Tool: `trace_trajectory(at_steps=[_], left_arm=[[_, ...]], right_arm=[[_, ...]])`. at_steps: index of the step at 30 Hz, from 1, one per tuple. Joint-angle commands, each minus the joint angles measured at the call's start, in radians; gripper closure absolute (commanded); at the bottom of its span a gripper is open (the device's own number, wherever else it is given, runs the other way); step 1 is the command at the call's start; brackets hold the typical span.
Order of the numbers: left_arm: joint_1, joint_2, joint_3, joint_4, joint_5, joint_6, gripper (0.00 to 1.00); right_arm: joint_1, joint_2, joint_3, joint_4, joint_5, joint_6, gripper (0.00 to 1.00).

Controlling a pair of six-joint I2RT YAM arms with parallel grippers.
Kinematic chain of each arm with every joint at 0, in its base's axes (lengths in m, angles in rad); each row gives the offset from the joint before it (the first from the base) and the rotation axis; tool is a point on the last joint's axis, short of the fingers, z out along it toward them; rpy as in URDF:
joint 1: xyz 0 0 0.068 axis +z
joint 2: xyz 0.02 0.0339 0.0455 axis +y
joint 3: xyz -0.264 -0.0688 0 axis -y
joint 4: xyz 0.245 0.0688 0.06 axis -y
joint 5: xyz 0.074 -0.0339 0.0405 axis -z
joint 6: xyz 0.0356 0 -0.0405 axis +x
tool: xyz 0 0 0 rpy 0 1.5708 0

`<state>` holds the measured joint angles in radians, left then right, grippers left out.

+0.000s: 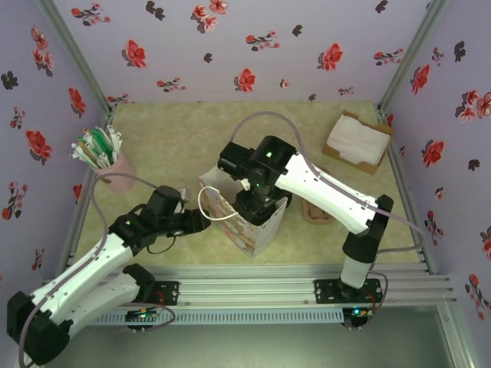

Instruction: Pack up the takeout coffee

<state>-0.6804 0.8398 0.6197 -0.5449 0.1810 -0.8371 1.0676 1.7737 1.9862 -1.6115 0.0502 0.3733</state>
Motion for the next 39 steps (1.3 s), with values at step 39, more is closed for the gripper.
trace_trajectory(at_steps=[39], left_arm=[[-0.01, 0.117, -0.012, 0.127, -0.135, -0.031, 0.42]], right_arm=[[-0.03, -0.074, -0.033, -0.02, 0.025, 0.0, 0.35]])
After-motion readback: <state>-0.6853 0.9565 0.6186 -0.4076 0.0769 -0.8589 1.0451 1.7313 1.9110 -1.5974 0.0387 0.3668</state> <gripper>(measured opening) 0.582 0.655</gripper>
